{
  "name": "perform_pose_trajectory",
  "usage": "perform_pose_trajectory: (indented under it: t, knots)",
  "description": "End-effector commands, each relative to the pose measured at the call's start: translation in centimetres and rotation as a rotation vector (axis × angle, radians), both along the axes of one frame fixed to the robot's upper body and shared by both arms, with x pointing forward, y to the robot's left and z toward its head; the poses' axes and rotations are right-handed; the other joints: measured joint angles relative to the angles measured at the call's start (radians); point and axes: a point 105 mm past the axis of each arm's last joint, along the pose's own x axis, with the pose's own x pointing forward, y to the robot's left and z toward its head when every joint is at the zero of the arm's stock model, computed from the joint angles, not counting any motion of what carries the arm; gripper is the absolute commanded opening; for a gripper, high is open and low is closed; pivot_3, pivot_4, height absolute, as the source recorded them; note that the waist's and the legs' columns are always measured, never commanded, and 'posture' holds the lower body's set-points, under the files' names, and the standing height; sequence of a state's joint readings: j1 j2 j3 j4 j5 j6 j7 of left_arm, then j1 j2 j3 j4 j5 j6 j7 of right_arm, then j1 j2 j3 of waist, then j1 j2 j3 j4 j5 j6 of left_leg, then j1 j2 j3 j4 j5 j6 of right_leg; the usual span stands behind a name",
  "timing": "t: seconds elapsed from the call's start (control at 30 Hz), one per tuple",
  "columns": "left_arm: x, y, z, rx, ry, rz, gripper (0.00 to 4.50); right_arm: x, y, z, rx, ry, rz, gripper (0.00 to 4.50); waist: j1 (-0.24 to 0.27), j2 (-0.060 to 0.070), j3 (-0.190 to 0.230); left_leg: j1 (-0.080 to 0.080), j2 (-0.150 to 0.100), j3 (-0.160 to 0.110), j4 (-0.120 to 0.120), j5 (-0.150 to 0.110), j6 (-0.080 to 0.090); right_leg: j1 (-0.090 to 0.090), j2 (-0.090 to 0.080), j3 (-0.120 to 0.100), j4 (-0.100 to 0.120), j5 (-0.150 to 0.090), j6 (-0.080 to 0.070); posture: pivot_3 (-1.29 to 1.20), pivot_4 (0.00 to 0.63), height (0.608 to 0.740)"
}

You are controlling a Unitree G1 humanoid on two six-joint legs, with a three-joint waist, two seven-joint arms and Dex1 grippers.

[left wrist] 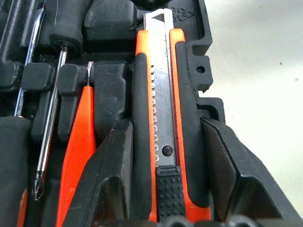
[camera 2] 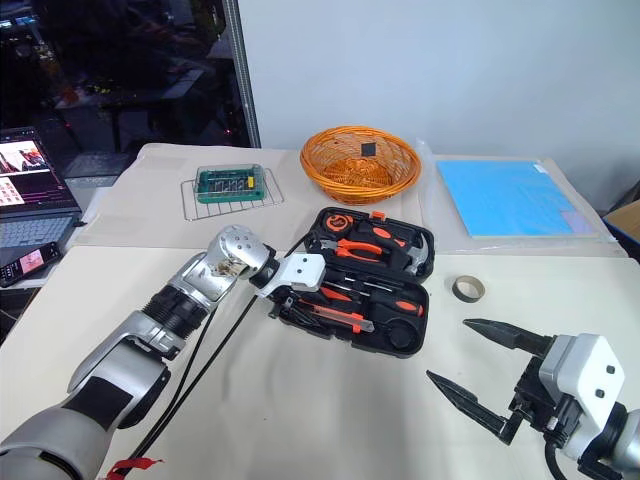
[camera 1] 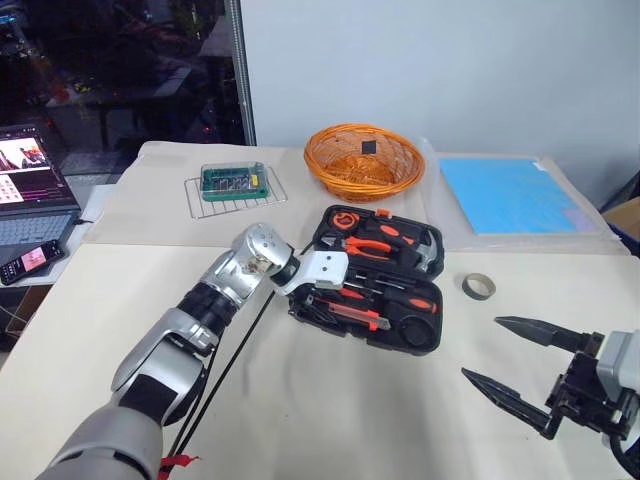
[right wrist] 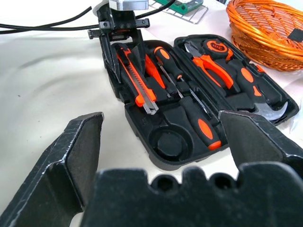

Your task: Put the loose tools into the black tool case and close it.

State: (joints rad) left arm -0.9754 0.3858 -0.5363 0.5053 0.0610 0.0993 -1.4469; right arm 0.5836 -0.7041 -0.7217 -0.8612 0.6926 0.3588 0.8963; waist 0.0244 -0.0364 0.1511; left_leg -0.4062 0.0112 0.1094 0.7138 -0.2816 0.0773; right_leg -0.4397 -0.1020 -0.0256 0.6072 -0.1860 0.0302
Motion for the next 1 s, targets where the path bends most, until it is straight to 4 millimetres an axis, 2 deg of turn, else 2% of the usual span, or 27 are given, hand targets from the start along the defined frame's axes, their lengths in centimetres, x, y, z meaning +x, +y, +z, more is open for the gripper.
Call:
perform_pose_trajectory:
  t: [0.03, 0.17, 0.23, 0.27, 0.4, 0.5, 0.53, 0.57, 0.6, 0.7, 0.73, 0.8, 0.83, 0.87, 0.93, 1.0]
  knots:
    - [0.1, -0.1, -0.8, 0.037, -0.004, -0.012, 1.63, -0.1, 0.5, 0.8, -0.001, -0.03, 0.022, 4.5, 0.001, 0.0, 0.0, 0.0, 0.0, 0.0, 0.0, 0.0, 0.0, 0.0, 0.0, 0.0, 0.0, 0.0, 0.0, 0.0, 0.15, 0.74]
    - [-0.2, -0.5, -1.2, 0.036, 0.03, -0.016, 1.63, -0.1, 0.6, 0.8, -0.003, -0.03, 0.024, 4.5, 0.006, 0.0, 0.0, 0.001, 0.0, 0.0, 0.0, 0.0, 0.0, 0.001, 0.0, 0.0, 0.0, 0.0, 0.001, 0.0, 0.15, 0.74]
    - [-0.5, -0.6, -1.0, 0.026, 0.045, -0.027, 2.65, -0.1, 0.6, 0.9, -0.004, -0.03, 0.025, 4.5, 0.01, 0.0, 0.0, 0.0, 0.0, 0.0, 0.001, 0.0, 0.0, 0.001, 0.0, 0.0, 0.0, 0.0, 0.001, 0.0, 0.15, 0.74]
    - [-0.4, -0.7, -0.8, 0.015, 0.042, -0.025, 2.89, -0.1, 0.7, 0.9, -0.004, -0.03, 0.025, 4.5, 0.012, 0.001, 0.0, 0.0, 0.0, 0.0, 0.001, 0.0, 0.0, 0.001, 0.0, 0.0, 0.0, 0.0, 0.001, 0.0, 0.15, 0.74]
    - [-0.6, -1.5, 4.1, -0.223, 0.168, 0.029, 4.29, -0.2, 0.6, 0.8, -0.005, -0.03, 0.021, 4.5, 0.013, 0.001, 0.0, -0.001, 0.0, 0.0, 0.001, -0.001, 0.001, 0.0, 0.0, 0.0, 0.0, 0.0, 0.0, 0.0, 0.15, 0.74]
    - [-0.1, -0.8, 6.6, -0.358, 0.277, 0.118, 4.29, -0.1, 0.6, 0.8, -0.003, -0.031, 0.02, 4.5, 0.012, 0.0, 0.0, -0.004, 0.0, 0.0, 0.001, -0.001, 0.002, -0.003, 0.0, -0.001, 0.001, 0.002, 0.003, 0.0, 0.15, 0.74]
    - [0.1, -0.4, 7.0, -0.395, 0.315, 0.153, 3.83, -0.1, 0.6, 0.8, -0.002, -0.032, 0.02, 4.5, 0.011, 0.0, 0.0, -0.003, 0.0, 0.0, 0.001, -0.001, 0.002, -0.003, 0.0, 0.0, 0.001, 0.002, 0.003, 0.0, 0.15, 0.74]
    - [0.3, -0.2, 7.1, -0.426, 0.331, 0.185, 3.63, 0.0, 0.6, 0.7, -0.001, -0.032, 0.02, 4.5, 0.01, 0.0, 0.0, -0.003, 0.0, -0.001, 0.001, -0.001, 0.002, -0.003, 0.0, 0.0, 0.001, 0.002, 0.004, 0.0, 0.15, 0.74]
    - [0.2, 0.1, 6.9, -0.452, 0.336, 0.204, 3.12, 0.1, 0.6, 0.7, 0.0, -0.033, 0.022, 4.5, 0.009, 0.0, 0.0, -0.002, 0.0, 0.0, 0.001, -0.001, 0.002, -0.002, 0.0, 0.0, 0.002, 0.002, 0.004, 0.0, 0.15, 0.74]
    - [-0.4, 0.3, 6.2, -0.485, 0.327, 0.232, 2.01, 0.2, 0.6, 0.7, 0.002, -0.035, 0.024, 4.5, 0.005, 0.001, 0.0, 0.0, 0.0, 0.0, 0.001, -0.001, 0.002, 0.0, 0.0, 0.0, 0.002, 0.001, 0.005, 0.0, 0.15, 0.74]
    - [-0.7, 0.4, 5.5, -0.485, 0.327, 0.245, 1.71, 0.3, 0.6, 0.7, 0.003, -0.036, 0.027, 4.5, 0.004, 0.001, 0.0, 0.001, 0.0, 0.0, 0.001, -0.001, 0.002, 0.001, 0.0, 0.0, 0.002, 0.001, 0.004, 0.0, 0.15, 0.74]
    - [-1.1, 0.8, 4.0, -0.463, 0.317, 0.295, 0.86, 0.4, 0.6, 0.7, 0.002, -0.036, 0.032, 4.5, 0.001, 0.001, 0.0, 0.001, 0.0, 0.0, 0.001, -0.001, 0.001, 0.001, 0.0, 0.001, 0.002, 0.001, 0.003, 0.0, 0.15, 0.74]
    - [-1.1, 1.0, 3.3, -0.446, 0.309, 0.323, 0.64, 0.4, 0.7, 0.7, 0.001, -0.036, 0.034, 4.5, 0.0, 0.001, 0.0, 0.001, 0.0, 0.0, 0.001, -0.001, 0.001, 0.001, 0.0, 0.001, 0.002, 0.001, 0.003, 0.0, 0.15, 0.74]
    - [-1.1, 1.3, 2.7, -0.425, 0.297, 0.346, 0.13, 0.4, 0.7, 0.7, 0.001, -0.035, 0.035, 4.5, 0.0, 0.001, 0.0, 0.001, 0.0, 0.0, 0.001, -0.001, 0.001, 0.001, 0.0, 0.001, 0.002, 0.002, 0.002, 0.0, 0.15, 0.74]
    - [-1.1, 2.2, 0.2, -0.324, 0.262, 0.414, 0.05, 0.3, 0.6, 0.8, -0.001, -0.034, 0.036, 4.5, 0.001, 0.001, 0.0, 0.001, 0.0, 0.0, 0.002, -0.001, 0.001, 0.001, -0.001, 0.001, 0.002, 0.001, 0.002, 0.0, 0.15, 0.74]
    - [-1.8, 2.7, -2.3, -0.213, 0.237, 0.401, 0.05, 0.2, 0.6, 0.8, -0.002, -0.029, 0.037, 4.5, 0.0, 0.001, 0.0, 0.002, 0.0, 0.0, 0.001, -0.001, 0.001, 0.001, 0.0, 0.002, 0.002, 0.001, 0.001, 0.0, 0.15, 0.74]
